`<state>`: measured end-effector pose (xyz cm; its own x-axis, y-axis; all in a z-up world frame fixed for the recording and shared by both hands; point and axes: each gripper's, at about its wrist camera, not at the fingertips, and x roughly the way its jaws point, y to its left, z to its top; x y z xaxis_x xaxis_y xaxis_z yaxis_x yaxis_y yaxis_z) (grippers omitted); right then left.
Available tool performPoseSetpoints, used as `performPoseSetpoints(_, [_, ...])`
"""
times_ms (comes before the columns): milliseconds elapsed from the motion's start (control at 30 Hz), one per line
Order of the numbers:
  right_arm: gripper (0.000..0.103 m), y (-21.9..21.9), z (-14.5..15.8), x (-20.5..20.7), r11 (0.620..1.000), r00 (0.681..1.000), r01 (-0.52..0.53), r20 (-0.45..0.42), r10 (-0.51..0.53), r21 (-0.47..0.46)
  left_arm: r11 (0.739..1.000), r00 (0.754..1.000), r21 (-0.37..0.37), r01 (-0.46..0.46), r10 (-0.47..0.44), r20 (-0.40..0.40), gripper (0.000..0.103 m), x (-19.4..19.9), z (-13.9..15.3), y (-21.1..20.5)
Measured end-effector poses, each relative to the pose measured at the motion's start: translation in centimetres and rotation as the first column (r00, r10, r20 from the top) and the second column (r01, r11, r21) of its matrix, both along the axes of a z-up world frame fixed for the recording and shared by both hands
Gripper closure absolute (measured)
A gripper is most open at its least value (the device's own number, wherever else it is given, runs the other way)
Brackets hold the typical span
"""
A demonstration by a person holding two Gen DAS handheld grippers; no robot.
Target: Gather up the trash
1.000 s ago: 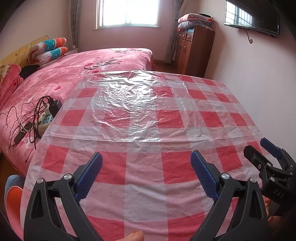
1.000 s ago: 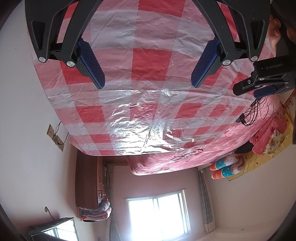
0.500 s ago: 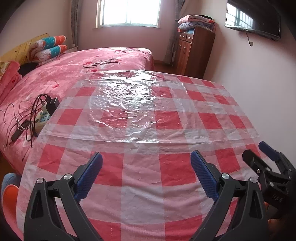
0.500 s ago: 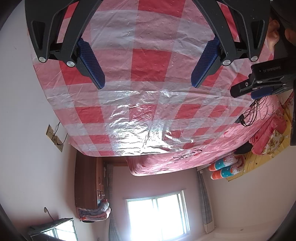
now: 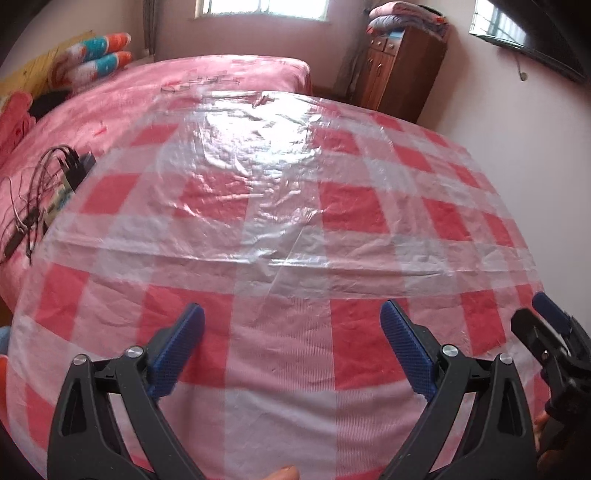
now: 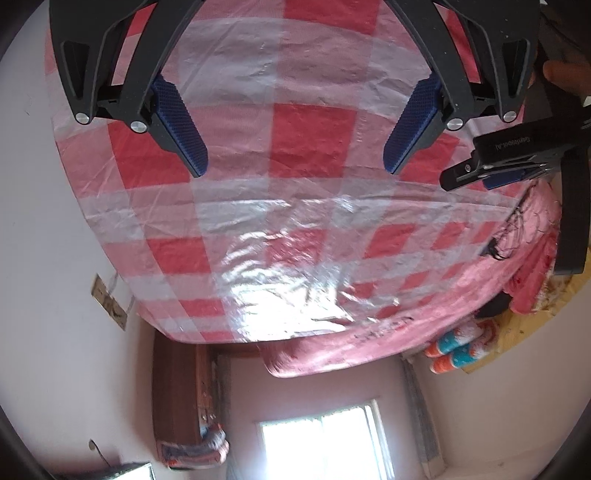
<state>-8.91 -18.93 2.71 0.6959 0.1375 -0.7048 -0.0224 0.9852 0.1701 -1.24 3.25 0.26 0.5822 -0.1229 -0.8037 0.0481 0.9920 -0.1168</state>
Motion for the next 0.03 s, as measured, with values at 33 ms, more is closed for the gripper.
performPoseSetpoints(33, [0.008,-0.13,-0.38,0.48,1.0,1.0,0.005,-0.028,-0.005,0.002,1.0,1.0,0.015,0.001,-0.001,-0.005,0.007,0.26,-0.17,-0.29])
